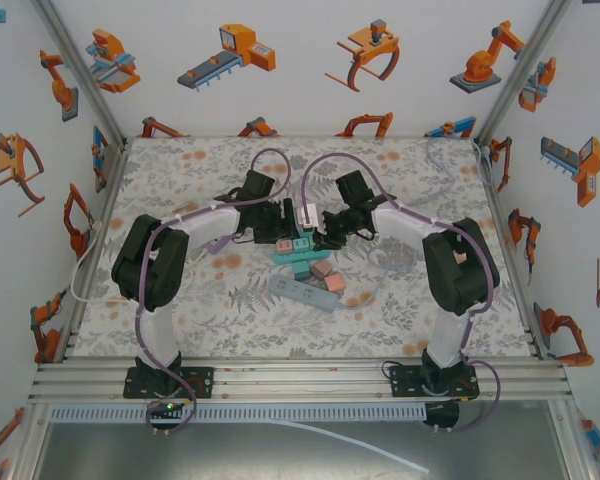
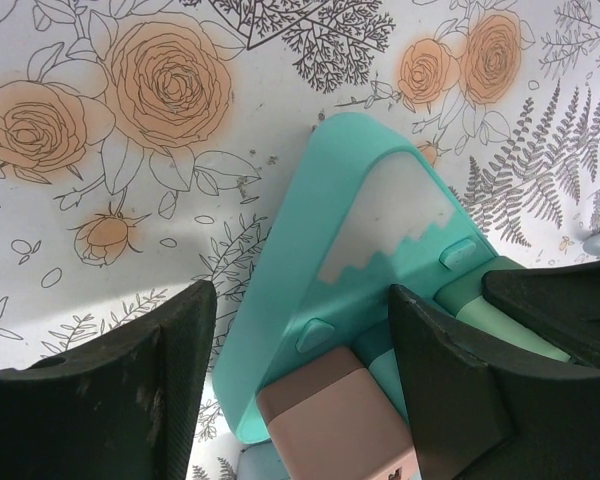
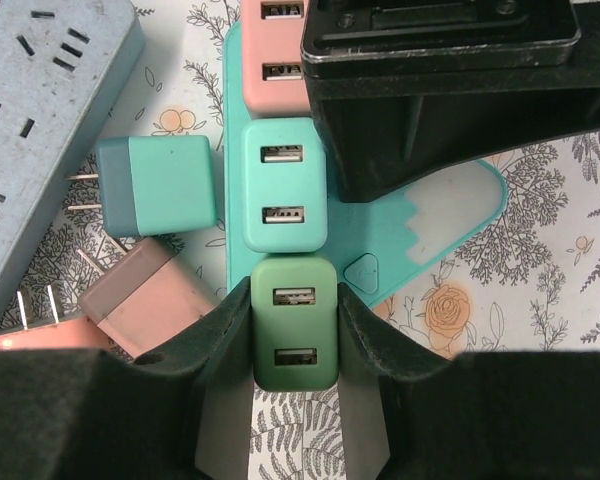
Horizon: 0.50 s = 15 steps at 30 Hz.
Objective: Pull the plug off the socket
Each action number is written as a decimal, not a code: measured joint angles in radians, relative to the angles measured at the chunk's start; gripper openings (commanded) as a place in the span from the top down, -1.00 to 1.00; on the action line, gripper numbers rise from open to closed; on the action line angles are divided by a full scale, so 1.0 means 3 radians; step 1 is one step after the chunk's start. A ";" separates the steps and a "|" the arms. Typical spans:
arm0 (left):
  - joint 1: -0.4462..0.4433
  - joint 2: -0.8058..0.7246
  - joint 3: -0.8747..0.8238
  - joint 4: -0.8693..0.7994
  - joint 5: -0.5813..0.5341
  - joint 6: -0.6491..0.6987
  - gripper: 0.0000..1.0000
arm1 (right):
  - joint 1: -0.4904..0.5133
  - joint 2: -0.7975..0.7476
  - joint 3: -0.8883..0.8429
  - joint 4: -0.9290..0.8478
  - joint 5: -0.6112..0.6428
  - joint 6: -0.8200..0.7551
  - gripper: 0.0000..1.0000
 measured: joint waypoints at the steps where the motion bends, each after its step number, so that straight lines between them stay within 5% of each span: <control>1: -0.0010 0.0000 0.0000 0.0001 -0.0022 -0.0004 -0.22 | 0.0008 0.0003 0.0000 -0.0003 0.0027 -0.0010 0.73; 15: -0.0107 0.0022 0.0083 -0.0046 -0.0323 -0.0018 -0.16 | 0.0050 -0.0001 0.0008 0.0056 0.0111 0.0088 0.78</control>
